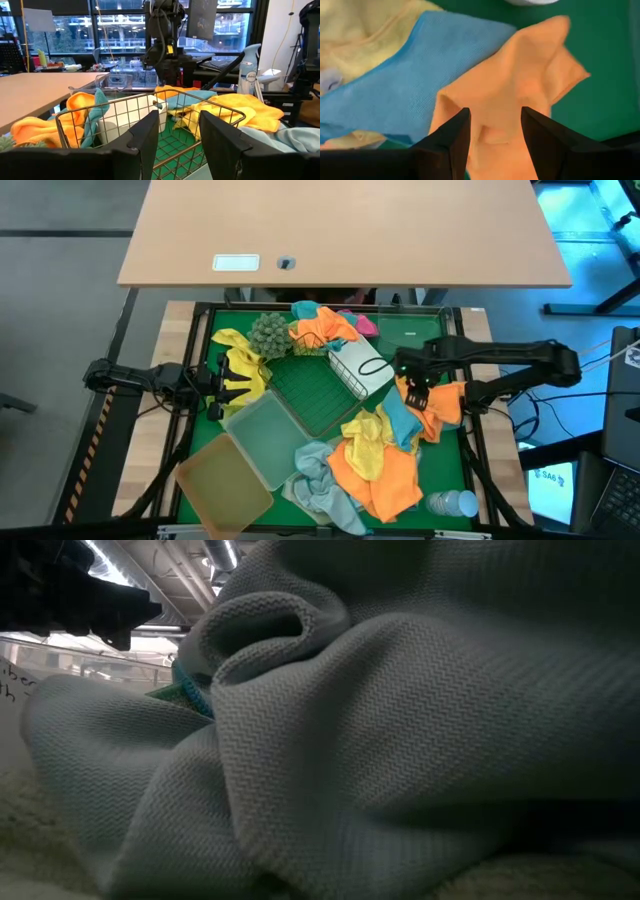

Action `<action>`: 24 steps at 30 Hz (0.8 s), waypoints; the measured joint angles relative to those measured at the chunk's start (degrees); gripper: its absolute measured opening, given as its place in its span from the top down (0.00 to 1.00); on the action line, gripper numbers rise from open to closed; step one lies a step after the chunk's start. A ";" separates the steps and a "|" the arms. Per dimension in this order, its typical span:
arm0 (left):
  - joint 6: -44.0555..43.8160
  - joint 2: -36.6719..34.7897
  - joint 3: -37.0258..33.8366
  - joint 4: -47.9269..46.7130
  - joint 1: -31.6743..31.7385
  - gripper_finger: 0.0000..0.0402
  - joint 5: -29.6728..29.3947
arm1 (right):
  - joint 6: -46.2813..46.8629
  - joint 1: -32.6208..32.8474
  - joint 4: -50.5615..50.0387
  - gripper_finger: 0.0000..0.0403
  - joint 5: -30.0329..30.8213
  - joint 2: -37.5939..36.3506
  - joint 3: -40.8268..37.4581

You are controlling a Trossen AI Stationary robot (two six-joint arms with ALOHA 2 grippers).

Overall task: Sort microfiber towel by color & place in baskets
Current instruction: Put the orange towel into the transparent bin

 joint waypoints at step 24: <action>0.41 0.00 0.02 0.02 -0.02 0.66 -0.02 | -6.10 -0.02 3.09 0.57 1.32 3.33 -4.19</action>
